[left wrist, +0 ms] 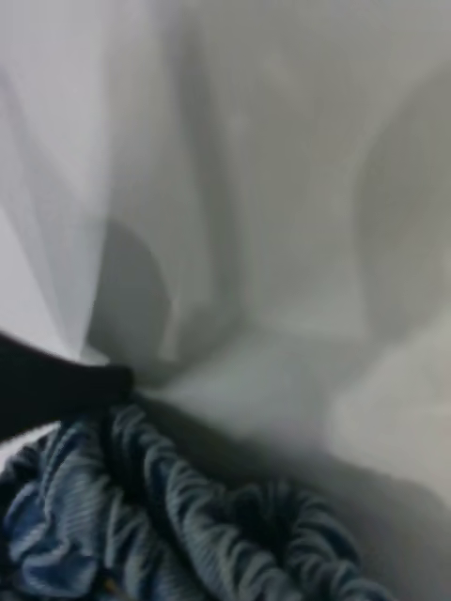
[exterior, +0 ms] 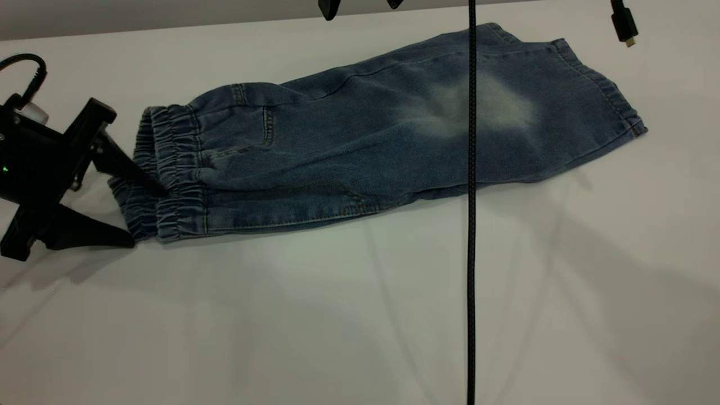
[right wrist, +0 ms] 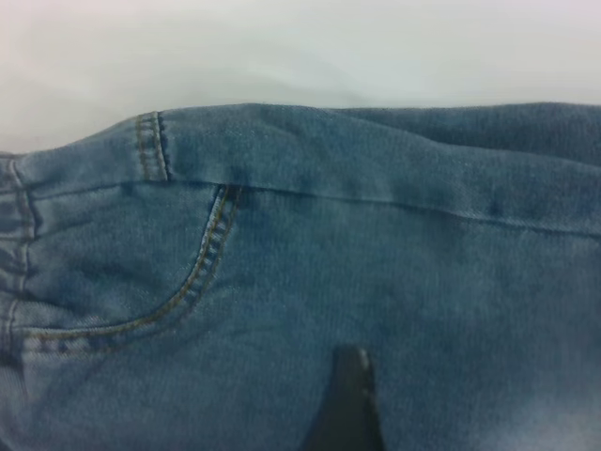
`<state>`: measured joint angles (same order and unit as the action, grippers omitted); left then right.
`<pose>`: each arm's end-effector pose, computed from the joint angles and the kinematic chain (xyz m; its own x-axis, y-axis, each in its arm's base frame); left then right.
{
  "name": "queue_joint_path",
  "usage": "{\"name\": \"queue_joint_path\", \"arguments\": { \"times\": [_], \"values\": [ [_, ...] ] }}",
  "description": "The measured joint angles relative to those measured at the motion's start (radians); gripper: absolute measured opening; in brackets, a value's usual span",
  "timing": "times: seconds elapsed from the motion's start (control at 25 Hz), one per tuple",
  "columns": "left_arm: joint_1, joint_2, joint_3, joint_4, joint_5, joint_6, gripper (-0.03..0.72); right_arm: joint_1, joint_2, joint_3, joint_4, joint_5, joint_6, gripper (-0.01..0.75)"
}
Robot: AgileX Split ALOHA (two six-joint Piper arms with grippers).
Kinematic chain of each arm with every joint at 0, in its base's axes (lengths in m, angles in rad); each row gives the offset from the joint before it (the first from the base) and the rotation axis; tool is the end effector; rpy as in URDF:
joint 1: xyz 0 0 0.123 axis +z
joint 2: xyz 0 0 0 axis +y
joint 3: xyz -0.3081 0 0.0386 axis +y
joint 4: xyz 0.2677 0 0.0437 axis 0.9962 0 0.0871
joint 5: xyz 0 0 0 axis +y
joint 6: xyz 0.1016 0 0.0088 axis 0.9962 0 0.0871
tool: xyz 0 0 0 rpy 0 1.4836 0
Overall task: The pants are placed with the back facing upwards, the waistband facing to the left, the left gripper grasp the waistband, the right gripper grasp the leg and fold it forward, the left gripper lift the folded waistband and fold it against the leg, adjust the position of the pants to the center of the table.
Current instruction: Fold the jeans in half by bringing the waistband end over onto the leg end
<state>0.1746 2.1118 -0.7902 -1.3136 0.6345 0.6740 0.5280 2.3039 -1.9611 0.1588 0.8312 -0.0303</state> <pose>0.3181 -0.0033 0.0360 -0.7823 -0.5947 0.1851 -0.5823 0.5927 -0.5564 0.4685 0.2870 0.1879 -0.8020 -0.3791 -0.4615 -0.4875 0.8620 0.1391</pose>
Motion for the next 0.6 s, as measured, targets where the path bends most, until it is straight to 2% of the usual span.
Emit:
{"name": "queue_joint_path", "arguments": {
  "times": [0.24, 0.32, 0.6],
  "values": [
    [0.0, 0.0, 0.0, 0.003, -0.025, 0.008, 0.131, 0.0, 0.0, 0.0, 0.003, 0.0, -0.001, 0.55],
    [0.0, 0.0, 0.0, 0.0, -0.034, 0.008, 0.063, 0.0, 0.0, 0.0, 0.003, 0.007, -0.001, 0.55],
    [0.0, -0.004, 0.0, 0.005, -0.032, 0.008, 0.052, 0.0, 0.034, 0.0, 0.043, 0.009, -0.025, 0.55]
  ]
}}
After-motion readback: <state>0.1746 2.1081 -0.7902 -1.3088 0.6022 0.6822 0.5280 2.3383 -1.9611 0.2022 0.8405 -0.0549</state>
